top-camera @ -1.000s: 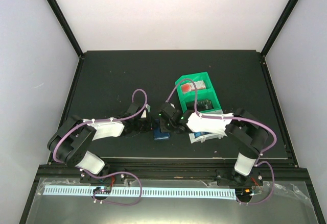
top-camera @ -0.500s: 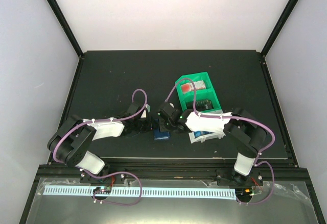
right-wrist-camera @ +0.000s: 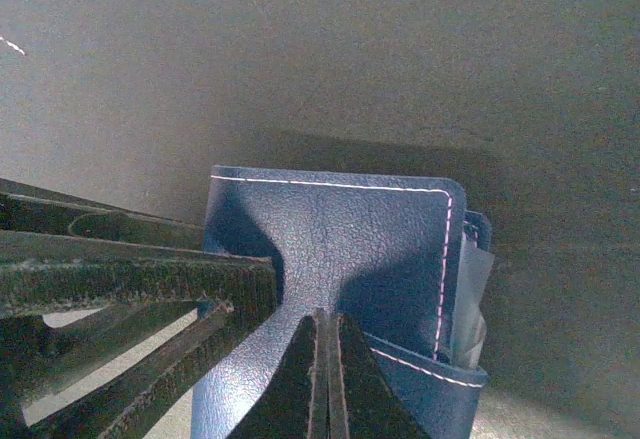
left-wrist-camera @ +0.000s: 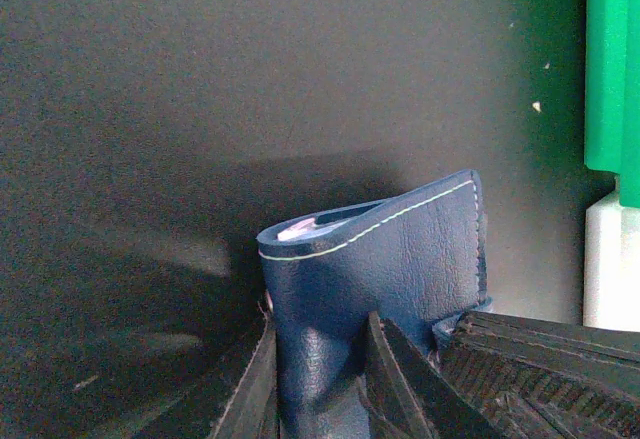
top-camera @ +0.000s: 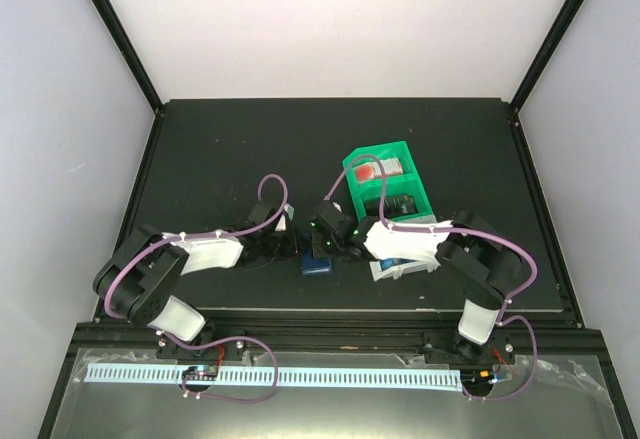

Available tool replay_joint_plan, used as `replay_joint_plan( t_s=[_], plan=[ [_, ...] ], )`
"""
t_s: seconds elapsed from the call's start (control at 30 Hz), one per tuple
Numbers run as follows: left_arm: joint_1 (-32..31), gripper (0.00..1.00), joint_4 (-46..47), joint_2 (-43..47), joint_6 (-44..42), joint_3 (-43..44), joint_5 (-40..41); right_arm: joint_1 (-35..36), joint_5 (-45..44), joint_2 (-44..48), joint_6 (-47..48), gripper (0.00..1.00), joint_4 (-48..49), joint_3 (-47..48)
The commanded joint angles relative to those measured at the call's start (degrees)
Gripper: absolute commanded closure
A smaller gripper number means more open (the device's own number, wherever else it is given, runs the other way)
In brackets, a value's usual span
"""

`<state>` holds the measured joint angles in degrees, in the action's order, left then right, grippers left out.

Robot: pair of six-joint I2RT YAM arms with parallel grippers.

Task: Put the credit cards into the card holder
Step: Close the card holder at the center of the board.

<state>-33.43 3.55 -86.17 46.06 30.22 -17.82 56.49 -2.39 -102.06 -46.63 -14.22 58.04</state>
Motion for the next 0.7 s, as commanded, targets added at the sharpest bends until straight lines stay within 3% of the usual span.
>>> replay_joint_plan(
  t_s=[0.0,0.67],
  plan=[
    [-0.29,0.75,-6.66,-3.32,-0.97,-2.58,-0.25,1.07,3.61,-3.93,-2.64,0.99,0.24,-4.46],
    [0.35,0.75,-6.89,-4.13,-0.94,-2.27,-0.19,1.79,3.72,-3.53,-3.61,0.99,8.31,-18.53]
  ],
)
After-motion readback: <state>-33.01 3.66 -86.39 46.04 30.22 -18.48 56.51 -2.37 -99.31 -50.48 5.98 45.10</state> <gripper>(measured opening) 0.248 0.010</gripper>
